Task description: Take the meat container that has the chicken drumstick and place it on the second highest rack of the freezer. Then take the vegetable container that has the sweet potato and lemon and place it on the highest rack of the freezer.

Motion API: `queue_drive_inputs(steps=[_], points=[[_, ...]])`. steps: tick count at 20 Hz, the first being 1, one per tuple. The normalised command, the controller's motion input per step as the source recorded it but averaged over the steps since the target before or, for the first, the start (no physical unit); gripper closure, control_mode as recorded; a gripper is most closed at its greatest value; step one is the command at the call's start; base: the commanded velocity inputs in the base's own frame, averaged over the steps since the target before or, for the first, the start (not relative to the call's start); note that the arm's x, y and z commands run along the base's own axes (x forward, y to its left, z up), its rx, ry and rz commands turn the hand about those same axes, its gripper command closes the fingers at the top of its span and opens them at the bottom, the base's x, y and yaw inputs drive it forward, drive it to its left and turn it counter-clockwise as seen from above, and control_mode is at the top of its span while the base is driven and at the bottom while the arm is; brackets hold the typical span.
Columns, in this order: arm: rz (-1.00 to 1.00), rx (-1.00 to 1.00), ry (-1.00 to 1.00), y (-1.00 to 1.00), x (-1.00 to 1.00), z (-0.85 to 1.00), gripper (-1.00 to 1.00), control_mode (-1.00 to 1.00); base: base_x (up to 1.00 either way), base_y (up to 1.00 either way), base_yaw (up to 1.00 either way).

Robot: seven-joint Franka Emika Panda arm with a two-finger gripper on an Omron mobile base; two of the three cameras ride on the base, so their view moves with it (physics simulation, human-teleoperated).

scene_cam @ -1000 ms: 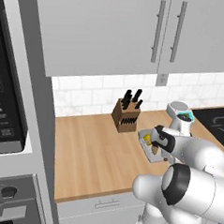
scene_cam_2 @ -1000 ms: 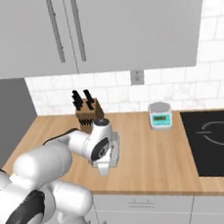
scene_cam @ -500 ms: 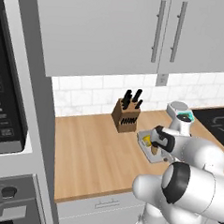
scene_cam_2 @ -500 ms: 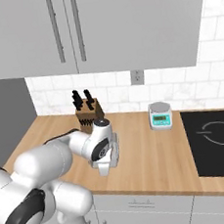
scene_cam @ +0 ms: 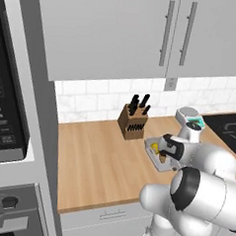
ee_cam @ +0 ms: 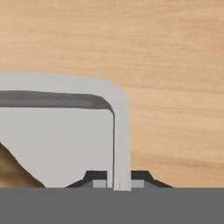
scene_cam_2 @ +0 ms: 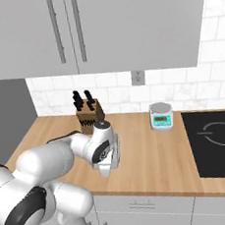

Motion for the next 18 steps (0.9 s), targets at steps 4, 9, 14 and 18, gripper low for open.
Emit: queue_drive_inputs(steps=[4,9,14,18], points=[[0.00,0.00,-0.05,0.00,0.00,0.17,1.00,-1.00,0.00,0.00,0.00],[-0.02,0.00,-0.05,0.08,-0.42,0.66,1.00,-1.00,0.00,0.00,0.00],[-0.10,0.00,0.00,0.24,-0.67,0.62,1.00,-1.00,0.00,0.00,0.00],[-0.13,0.00,0.00,0.32,-0.58,0.75,1.00,-1.00,0.00,0.00,0.00]])
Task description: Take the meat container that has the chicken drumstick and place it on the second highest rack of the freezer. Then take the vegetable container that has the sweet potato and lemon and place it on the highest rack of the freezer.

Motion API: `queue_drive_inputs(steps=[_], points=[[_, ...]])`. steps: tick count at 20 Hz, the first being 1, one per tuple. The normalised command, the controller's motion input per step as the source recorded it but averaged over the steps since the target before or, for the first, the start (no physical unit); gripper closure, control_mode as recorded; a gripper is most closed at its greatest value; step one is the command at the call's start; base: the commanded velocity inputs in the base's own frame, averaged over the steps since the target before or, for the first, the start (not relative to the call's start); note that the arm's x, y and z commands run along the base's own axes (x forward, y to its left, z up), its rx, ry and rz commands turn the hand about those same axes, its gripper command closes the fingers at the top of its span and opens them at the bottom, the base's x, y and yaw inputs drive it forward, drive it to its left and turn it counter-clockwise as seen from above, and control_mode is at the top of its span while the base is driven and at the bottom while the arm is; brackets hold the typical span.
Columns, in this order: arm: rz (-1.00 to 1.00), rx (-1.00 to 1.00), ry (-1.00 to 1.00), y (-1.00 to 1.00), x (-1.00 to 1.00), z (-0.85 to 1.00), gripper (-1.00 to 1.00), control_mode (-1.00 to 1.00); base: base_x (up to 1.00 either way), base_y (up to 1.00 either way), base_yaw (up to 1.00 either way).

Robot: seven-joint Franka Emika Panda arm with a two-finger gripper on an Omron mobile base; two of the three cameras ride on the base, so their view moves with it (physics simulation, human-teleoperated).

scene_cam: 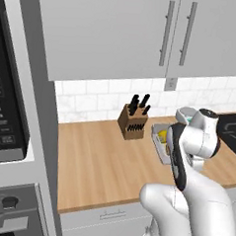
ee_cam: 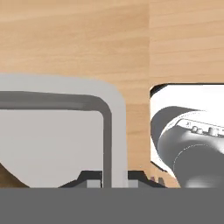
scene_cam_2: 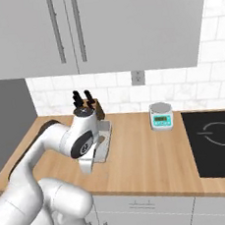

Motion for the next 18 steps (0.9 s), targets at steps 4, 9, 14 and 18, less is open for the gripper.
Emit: queue_drive_inputs(steps=[4,9,14,18], points=[[-0.08,0.00,0.00,0.27,-0.31,0.89,1.00,-1.00,0.00,0.00,0.00],[0.00,0.01,0.02,0.01,-0.02,1.00,1.00,-1.00,0.00,0.00,0.00],[0.00,0.03,0.15,0.00,-0.01,0.83,1.00,-1.00,0.00,0.00,0.00],[0.00,0.02,0.23,0.00,-0.18,0.61,1.00,-1.00,0.00,0.00,0.00]])
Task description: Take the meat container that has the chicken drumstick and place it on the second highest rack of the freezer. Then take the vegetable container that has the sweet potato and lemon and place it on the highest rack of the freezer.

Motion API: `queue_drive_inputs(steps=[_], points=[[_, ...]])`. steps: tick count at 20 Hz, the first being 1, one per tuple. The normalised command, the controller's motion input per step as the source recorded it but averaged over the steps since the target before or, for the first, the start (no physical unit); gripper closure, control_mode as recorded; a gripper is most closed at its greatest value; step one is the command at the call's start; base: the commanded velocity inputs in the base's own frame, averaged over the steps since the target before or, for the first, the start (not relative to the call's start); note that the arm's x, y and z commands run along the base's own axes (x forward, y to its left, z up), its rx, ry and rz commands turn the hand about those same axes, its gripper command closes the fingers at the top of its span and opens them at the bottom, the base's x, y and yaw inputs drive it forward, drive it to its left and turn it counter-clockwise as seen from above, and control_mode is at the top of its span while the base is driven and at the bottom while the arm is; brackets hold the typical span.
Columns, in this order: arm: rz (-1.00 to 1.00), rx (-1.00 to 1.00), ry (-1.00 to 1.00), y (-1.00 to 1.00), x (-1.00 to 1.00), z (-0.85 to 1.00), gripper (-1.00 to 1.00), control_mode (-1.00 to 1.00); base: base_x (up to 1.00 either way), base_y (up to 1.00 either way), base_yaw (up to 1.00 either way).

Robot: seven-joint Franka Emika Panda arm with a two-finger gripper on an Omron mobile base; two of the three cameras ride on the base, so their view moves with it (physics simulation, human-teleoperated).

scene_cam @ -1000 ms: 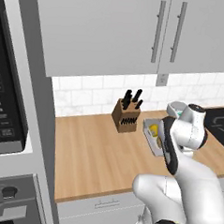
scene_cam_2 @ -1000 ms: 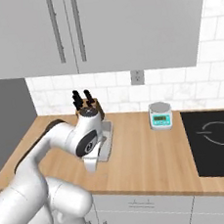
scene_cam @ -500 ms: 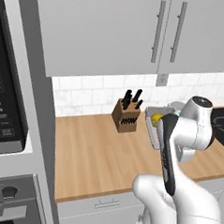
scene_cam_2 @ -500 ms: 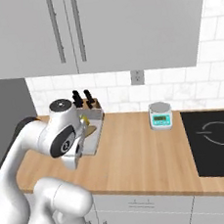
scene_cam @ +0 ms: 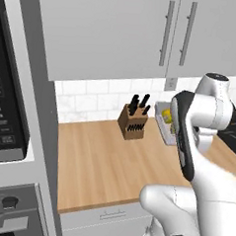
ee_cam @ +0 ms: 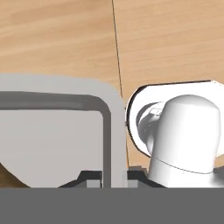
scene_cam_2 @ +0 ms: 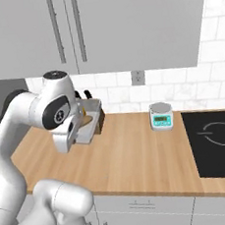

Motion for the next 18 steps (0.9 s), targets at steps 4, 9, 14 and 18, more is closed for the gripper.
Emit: queue_drive_inputs(steps=[4,9,14,18], points=[[0.00,0.01,0.08,0.01,-0.29,0.31,1.00,-1.00,0.00,0.00,0.00],[0.03,0.00,0.01,0.08,-0.43,0.25,1.00,-1.00,0.00,0.00,0.00],[0.05,0.01,0.00,0.06,-0.55,0.45,1.00,-1.00,0.00,0.00,0.00],[0.01,0.03,0.00,0.01,-0.31,0.55,1.00,-1.00,0.00,0.00,0.00]])
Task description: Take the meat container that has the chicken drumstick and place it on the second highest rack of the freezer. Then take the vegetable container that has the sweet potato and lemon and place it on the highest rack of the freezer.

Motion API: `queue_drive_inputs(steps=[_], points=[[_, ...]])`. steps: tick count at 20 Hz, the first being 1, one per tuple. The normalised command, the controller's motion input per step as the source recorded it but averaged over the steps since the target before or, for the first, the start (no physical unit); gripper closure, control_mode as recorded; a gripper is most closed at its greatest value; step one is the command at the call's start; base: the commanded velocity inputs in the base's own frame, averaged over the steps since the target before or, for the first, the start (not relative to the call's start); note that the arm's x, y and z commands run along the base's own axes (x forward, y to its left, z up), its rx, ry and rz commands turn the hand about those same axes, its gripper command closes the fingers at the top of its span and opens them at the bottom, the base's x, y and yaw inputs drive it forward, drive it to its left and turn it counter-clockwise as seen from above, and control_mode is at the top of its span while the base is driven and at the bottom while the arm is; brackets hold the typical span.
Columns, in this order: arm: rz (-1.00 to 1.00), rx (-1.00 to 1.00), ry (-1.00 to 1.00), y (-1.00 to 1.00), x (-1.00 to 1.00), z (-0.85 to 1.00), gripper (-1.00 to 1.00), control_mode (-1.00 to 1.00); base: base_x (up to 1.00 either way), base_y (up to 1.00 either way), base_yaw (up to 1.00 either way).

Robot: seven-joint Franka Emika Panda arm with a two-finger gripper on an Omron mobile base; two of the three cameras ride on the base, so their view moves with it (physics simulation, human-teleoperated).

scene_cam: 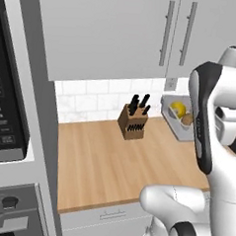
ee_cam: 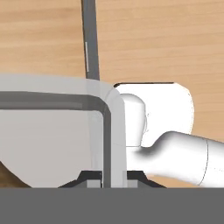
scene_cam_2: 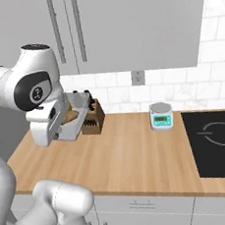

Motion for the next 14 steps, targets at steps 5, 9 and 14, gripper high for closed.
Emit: queue_drive_inputs(steps=[5,9,14], points=[[-0.04,0.00,-0.04,0.06,-0.12,0.43,1.00,-1.00,0.00,0.00,0.00],[0.00,0.00,-0.06,0.11,0.00,0.01,1.00,-1.00,0.00,0.00,0.00],[0.05,0.00,-0.10,0.00,-0.02,-0.01,1.00,-1.00,0.00,0.00,0.00]])
